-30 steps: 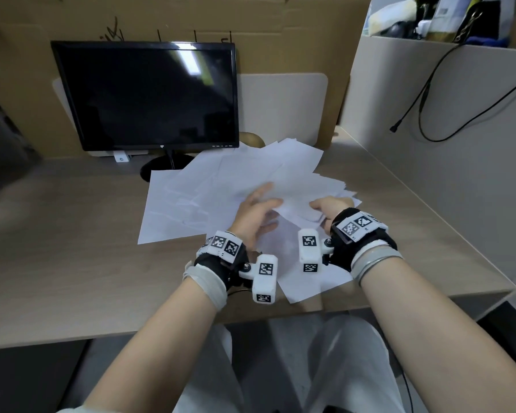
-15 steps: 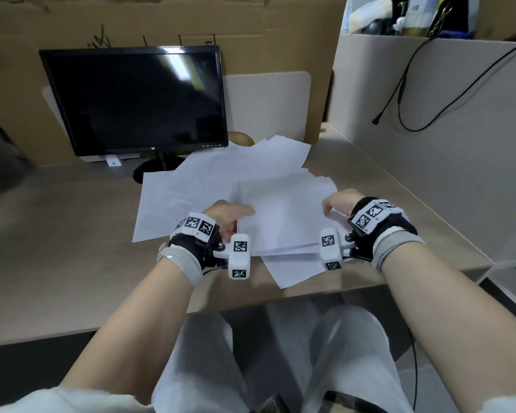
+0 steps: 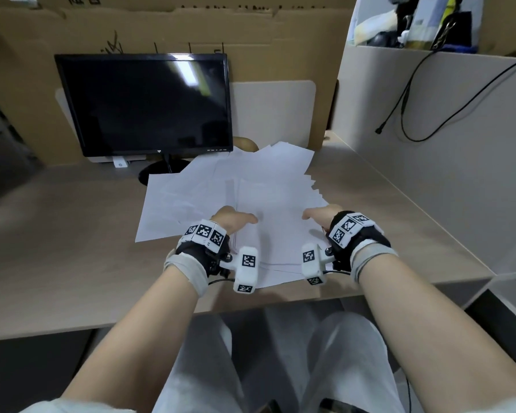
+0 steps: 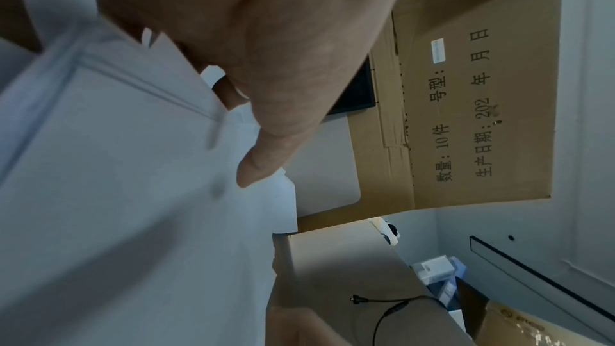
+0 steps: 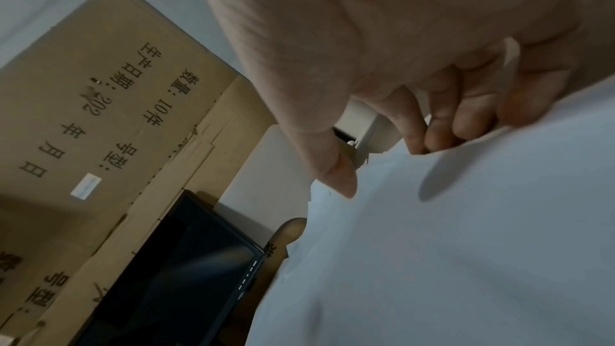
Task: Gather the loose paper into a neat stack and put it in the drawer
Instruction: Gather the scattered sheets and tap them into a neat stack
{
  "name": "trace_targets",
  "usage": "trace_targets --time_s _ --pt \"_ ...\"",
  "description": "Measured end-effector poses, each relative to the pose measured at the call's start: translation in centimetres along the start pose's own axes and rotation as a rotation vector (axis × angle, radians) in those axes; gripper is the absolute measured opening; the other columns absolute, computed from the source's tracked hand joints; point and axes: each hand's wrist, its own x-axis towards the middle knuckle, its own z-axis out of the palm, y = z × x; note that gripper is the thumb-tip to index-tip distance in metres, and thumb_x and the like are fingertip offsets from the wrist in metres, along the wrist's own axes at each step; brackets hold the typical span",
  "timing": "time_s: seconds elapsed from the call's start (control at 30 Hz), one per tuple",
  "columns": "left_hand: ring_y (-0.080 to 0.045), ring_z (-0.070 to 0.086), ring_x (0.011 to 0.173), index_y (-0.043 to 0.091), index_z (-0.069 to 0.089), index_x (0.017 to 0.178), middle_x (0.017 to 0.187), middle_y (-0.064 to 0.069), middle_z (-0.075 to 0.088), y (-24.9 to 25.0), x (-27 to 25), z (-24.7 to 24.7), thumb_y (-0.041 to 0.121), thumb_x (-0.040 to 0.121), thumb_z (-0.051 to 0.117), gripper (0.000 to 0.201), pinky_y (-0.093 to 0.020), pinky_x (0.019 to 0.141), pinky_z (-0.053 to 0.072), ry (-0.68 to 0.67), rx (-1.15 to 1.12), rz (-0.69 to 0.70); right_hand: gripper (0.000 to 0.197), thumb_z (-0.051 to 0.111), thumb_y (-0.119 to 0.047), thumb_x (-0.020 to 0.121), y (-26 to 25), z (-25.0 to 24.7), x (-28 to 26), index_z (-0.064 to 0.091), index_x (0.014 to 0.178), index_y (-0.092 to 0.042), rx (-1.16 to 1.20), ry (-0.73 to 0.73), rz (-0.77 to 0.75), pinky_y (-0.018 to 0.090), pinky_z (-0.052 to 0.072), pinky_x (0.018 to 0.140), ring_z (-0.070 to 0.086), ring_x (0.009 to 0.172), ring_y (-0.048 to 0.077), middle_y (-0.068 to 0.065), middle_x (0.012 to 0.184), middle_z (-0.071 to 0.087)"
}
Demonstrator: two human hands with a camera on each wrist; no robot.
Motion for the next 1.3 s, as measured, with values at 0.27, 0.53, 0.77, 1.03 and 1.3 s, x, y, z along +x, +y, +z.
trace_targets --time_s 0.27,0.53,0.77,1.03,1.3 --pt "-0.031 0.057 0.074 0.001 0.040 0.143 0.126 -0.015 0.046 0.1 0.3 -0.5 0.043 0.095 0.065 0.069 -0.028 0.045 0.045 -0.010 -0.069 -0.019 0.040 0.060 -0.034 0.090 -1.0 -0.6 -0.7 0.042 0.119 -0.013 0.044 -0.057 0.010 0.029 0.040 0.053 0.049 0.054 0.021 0.009 0.086 0.050" --pt "-0.030 0.066 0.052 0.008 0.044 0.145 0.093 -0.022 0.066 -0.9 0.2 -1.9 0.042 0.076 0.082 0.085 -0.036 0.050 0.056 -0.206 -0.417 -0.123 0.030 0.062 -0.033 0.086 -0.2 -0.2 -1.2 0.049 0.105 -0.014 0.148 -0.058 0.053 0.024 0.038 0.049 0.052 0.057 0.019 0.008 0.089 0.050" --pt "-0.038 0.071 0.071 0.013 0.038 0.147 0.111 -0.029 0.066 -0.7 0.9 -1.9 0.043 0.068 0.085 0.097 -0.050 0.081 0.061 -0.224 -0.491 -0.128 0.051 0.065 -0.049 0.083 -0.8 -0.1 -1.6 0.050 0.119 -0.017 0.185 -0.048 0.036 0.030 0.025 0.042 0.031 0.020 0.010 0.002 0.084 0.045" --pt "-0.039 0.070 0.095 0.002 0.057 0.132 0.122 -0.024 0.068 -1.5 0.6 -0.5 0.032 0.075 0.078 0.068 -0.047 0.091 0.056 -0.159 -0.339 -0.050 0.065 0.068 -0.048 0.080 -0.3 0.8 -0.5 0.047 0.134 -0.018 0.259 -0.033 0.051 0.034 0.041 0.066 0.049 0.068 0.017 0.008 0.106 0.046" --pt "-0.027 0.065 0.110 0.009 0.051 0.138 0.129 -0.008 0.066 -1.1 1.0 -0.1 -0.009 0.093 0.059 0.048 -0.043 0.091 0.055 -0.074 -0.526 0.225 0.017 0.057 -0.024 0.091 0.7 0.8 -0.6 0.052 0.095 -0.009 0.158 0.095 -0.069 0.026 0.037 0.060 0.050 0.072 0.022 0.009 0.105 0.051"
